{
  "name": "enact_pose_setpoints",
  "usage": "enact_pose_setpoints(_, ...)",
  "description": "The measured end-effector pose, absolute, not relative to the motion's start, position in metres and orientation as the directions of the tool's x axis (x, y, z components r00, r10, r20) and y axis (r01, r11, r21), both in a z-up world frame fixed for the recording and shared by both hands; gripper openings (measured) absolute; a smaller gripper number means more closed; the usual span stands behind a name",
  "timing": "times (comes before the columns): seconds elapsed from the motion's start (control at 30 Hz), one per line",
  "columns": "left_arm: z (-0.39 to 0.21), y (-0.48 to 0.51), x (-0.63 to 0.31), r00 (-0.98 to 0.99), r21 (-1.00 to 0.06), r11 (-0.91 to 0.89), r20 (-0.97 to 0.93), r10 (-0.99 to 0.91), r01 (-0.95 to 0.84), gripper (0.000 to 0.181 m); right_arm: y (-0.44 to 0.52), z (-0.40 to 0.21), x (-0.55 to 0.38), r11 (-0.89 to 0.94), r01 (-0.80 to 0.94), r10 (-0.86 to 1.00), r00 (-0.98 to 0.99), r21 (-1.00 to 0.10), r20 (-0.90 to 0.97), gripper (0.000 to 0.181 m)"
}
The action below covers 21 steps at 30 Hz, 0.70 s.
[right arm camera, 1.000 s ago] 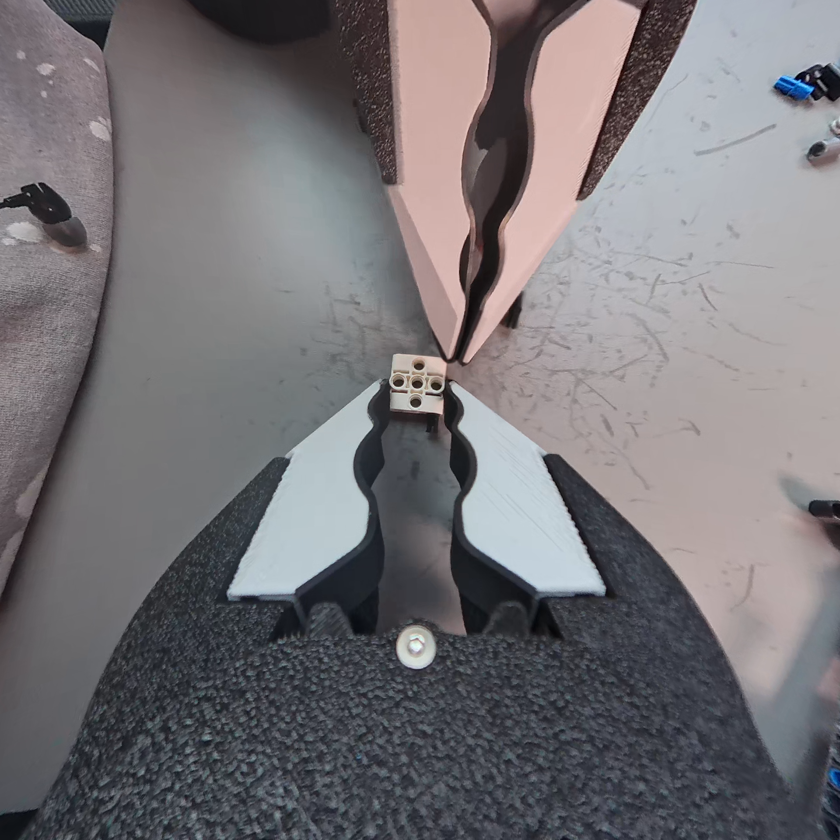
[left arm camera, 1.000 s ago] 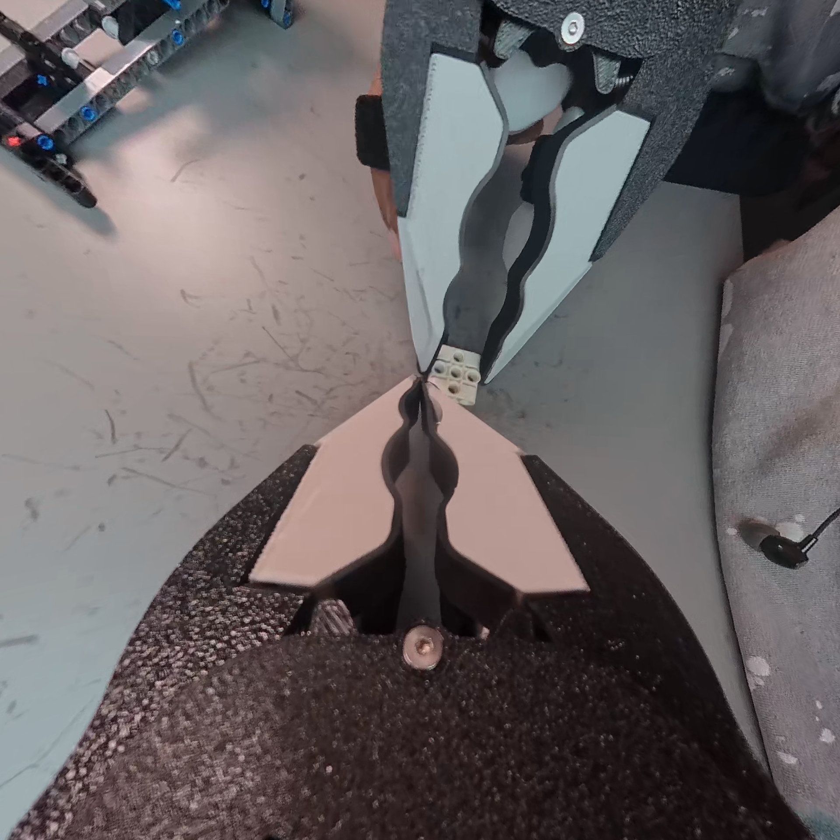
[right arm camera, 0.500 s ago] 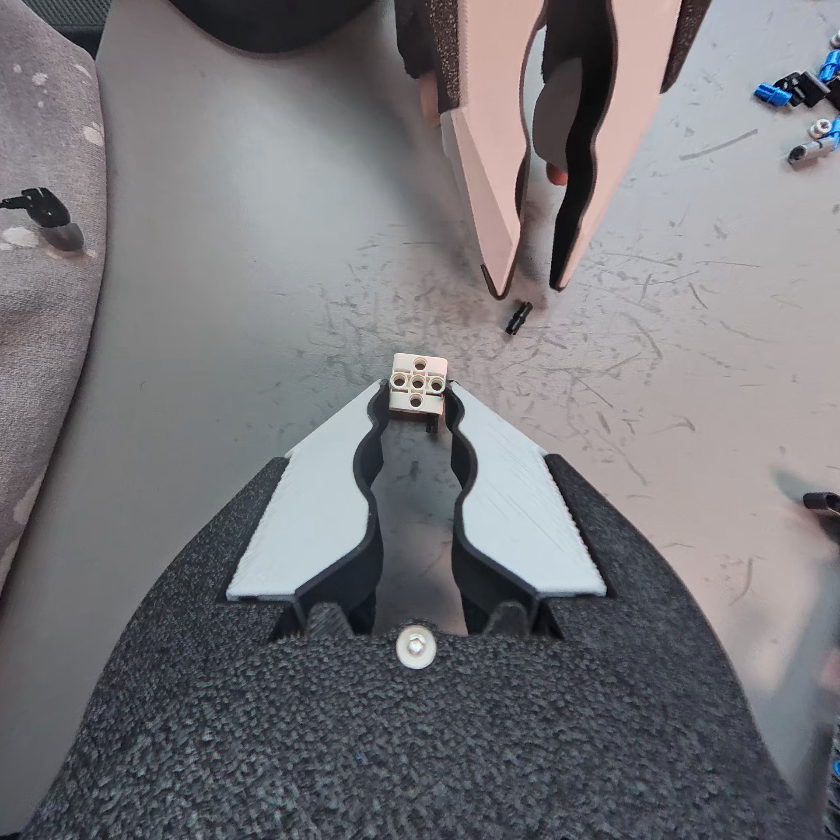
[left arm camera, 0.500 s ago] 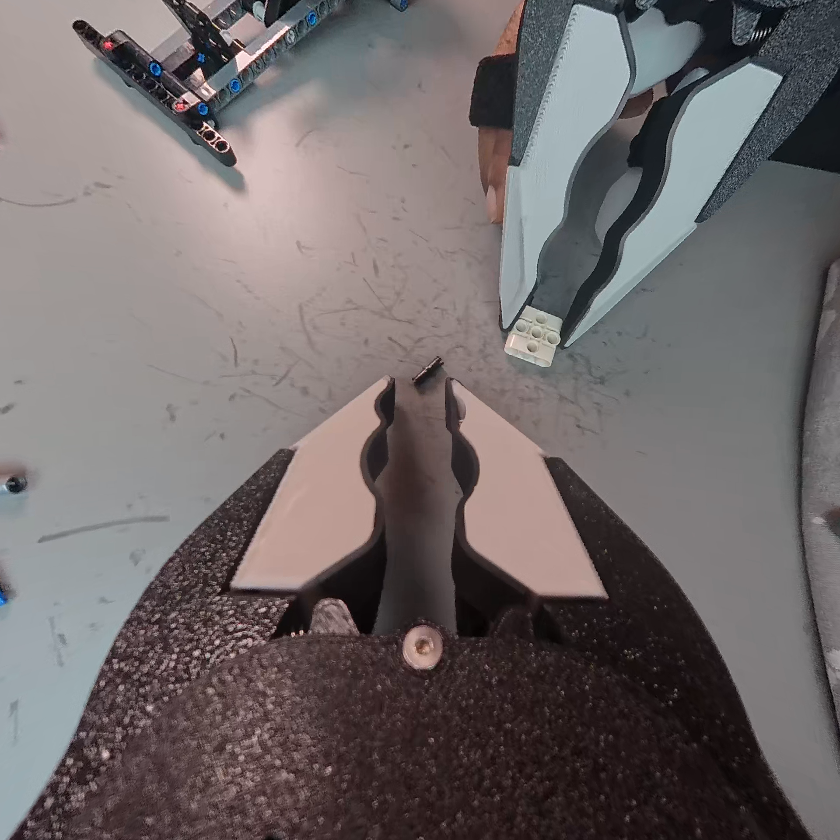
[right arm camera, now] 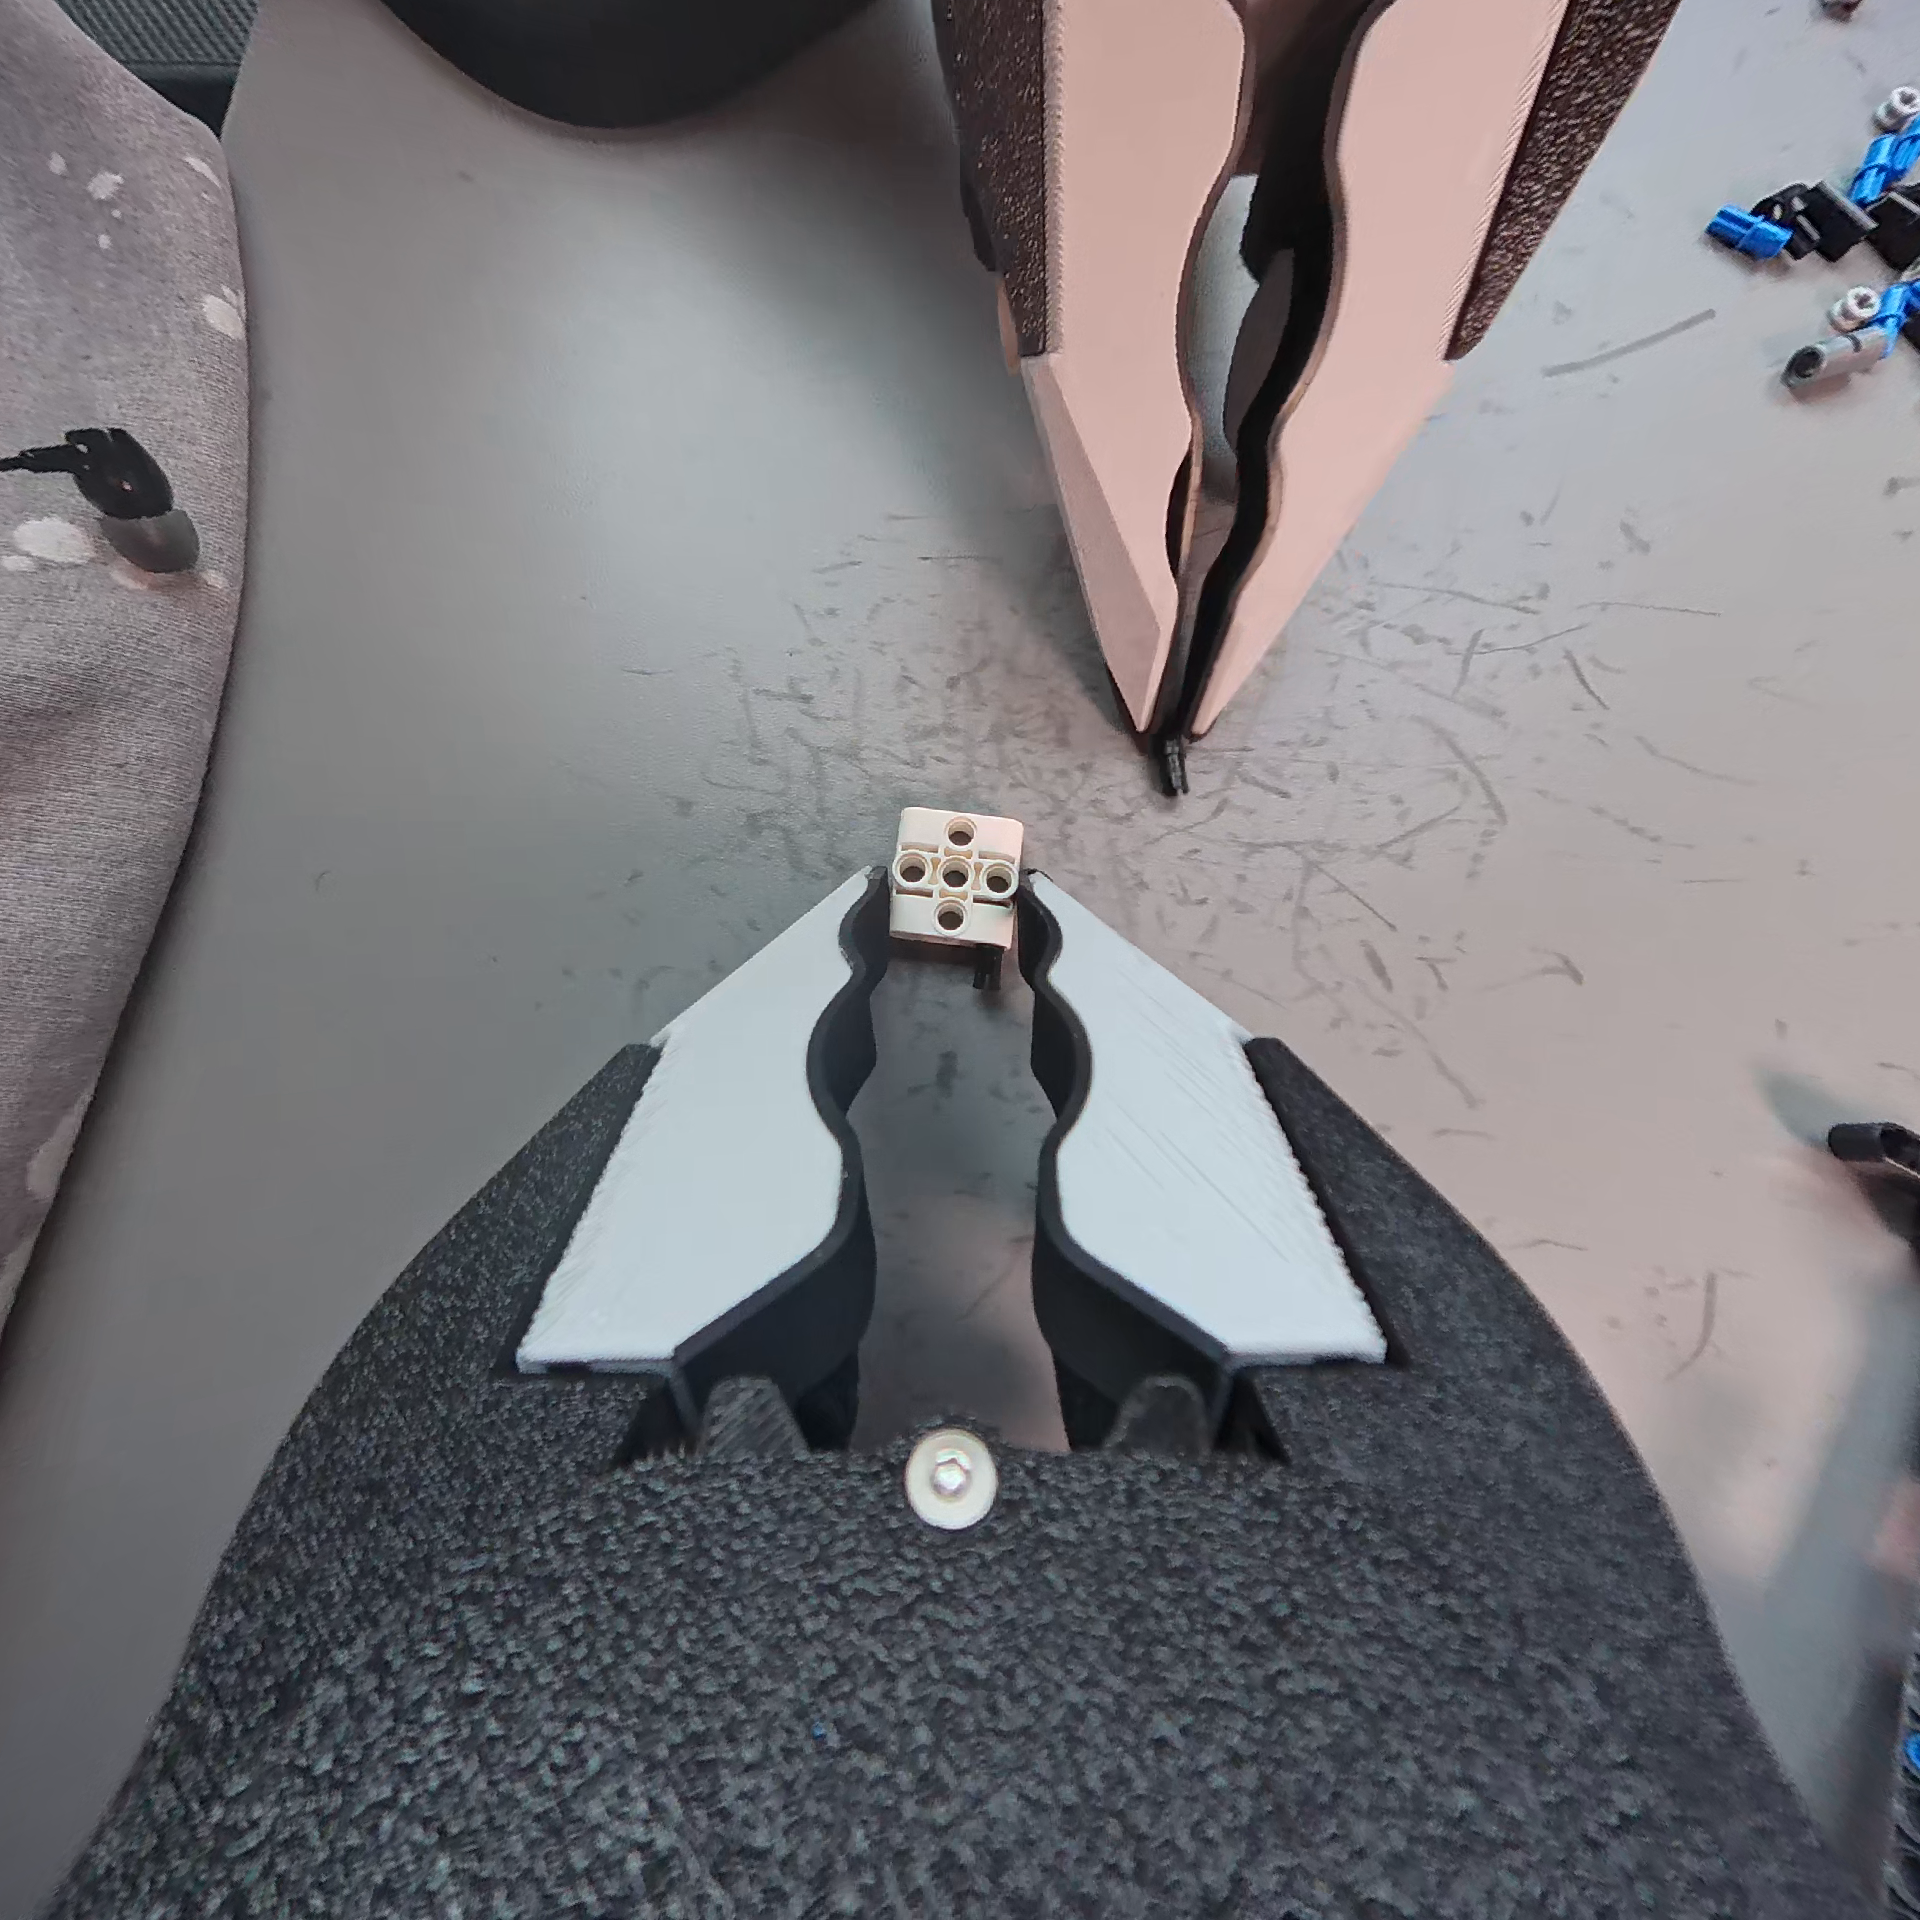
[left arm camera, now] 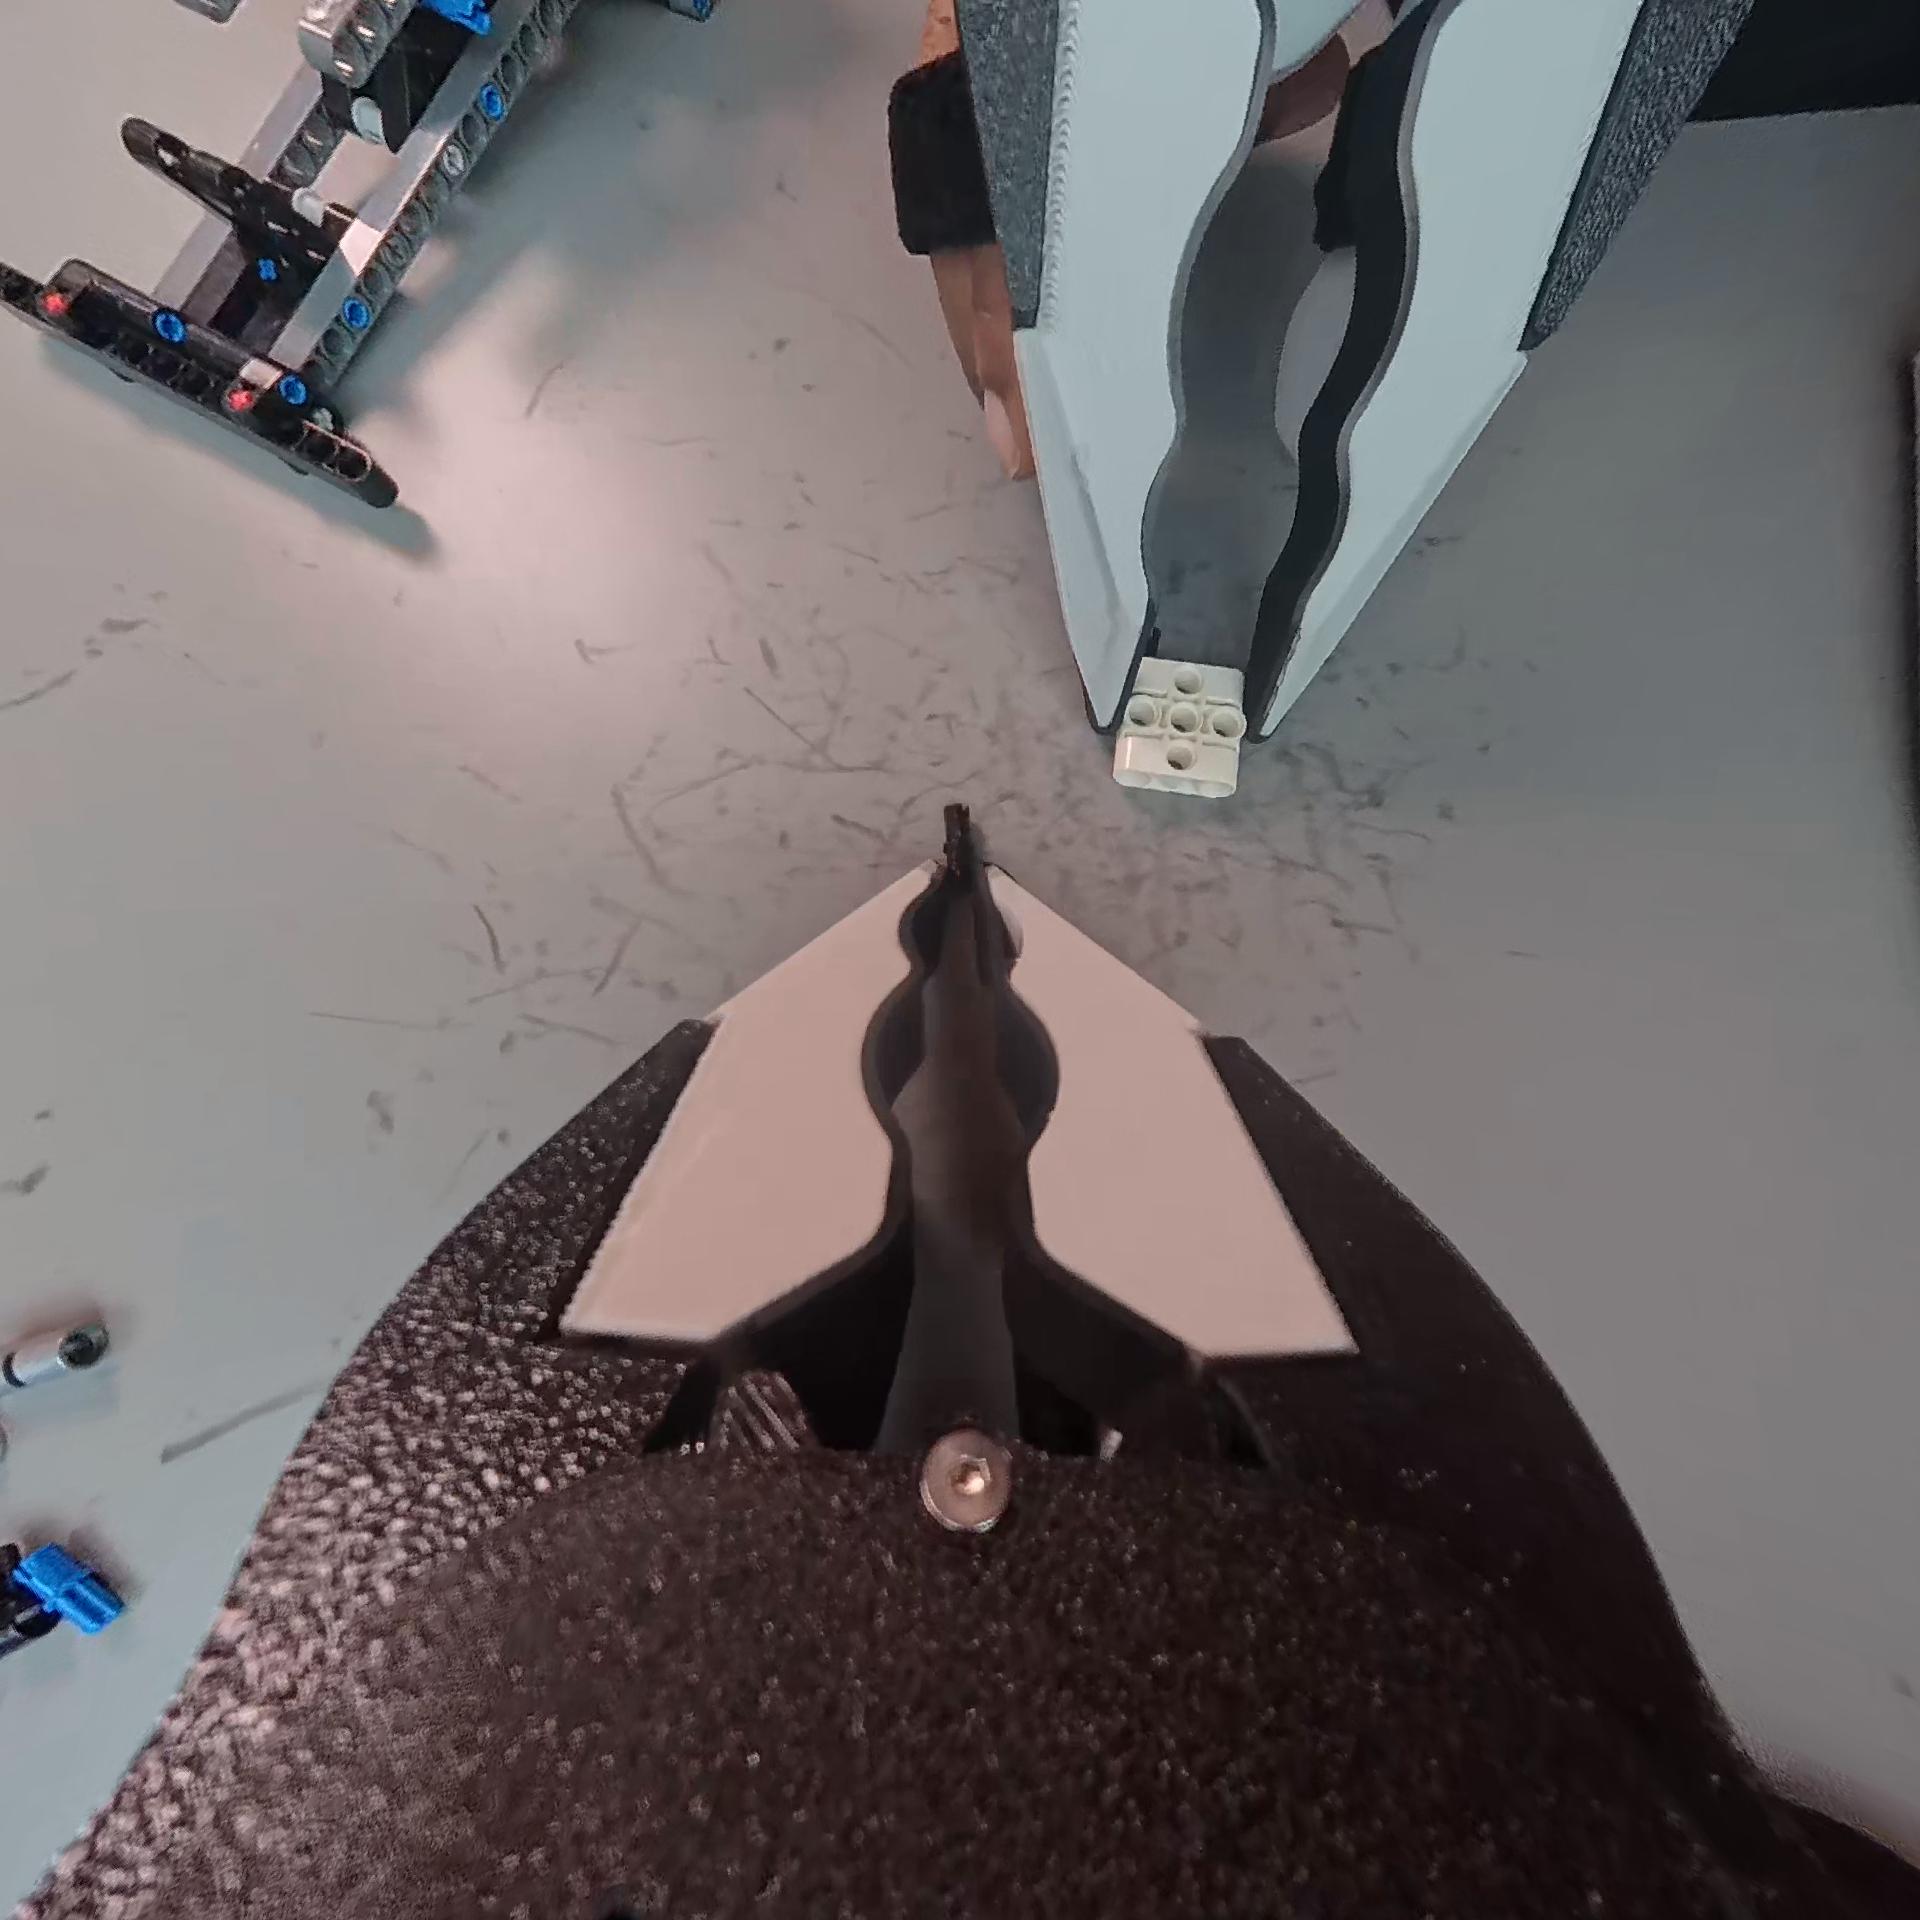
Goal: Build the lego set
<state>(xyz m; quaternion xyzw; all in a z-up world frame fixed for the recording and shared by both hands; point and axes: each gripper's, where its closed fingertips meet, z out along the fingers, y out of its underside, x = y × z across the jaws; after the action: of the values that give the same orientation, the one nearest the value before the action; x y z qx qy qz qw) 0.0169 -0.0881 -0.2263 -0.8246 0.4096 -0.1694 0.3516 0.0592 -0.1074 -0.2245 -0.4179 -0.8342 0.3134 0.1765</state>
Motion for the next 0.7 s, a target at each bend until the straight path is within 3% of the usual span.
enact_pose_setpoints(0.1, -0.2260, -0.0858, 0.0213, 0.584, -0.719, -0.361, -0.078, -0.808, -0.595, 0.003, -0.1074, -0.2246, 0.0590, 0.454, 0.588, 0.809, -0.587, -0.669, 0.032, 0.023)
enact_pose_setpoints(0.53, -0.2264, -0.0907, 0.0213, 0.584, -0.718, -0.413, 0.011, -0.812, -0.560, 0.004, -0.1073, -0.2244, 0.0592, 0.446, 0.594, 0.817, -0.576, -0.669, 0.033, 0.023)
enact_pose_setpoints(0.7, -0.2262, -0.0889, 0.0215, 0.602, -0.720, -0.429, 0.019, -0.798, -0.546, 0.015, -0.1073, -0.2244, 0.0593, 0.446, 0.592, 0.817, -0.575, -0.671, 0.036, 0.023)
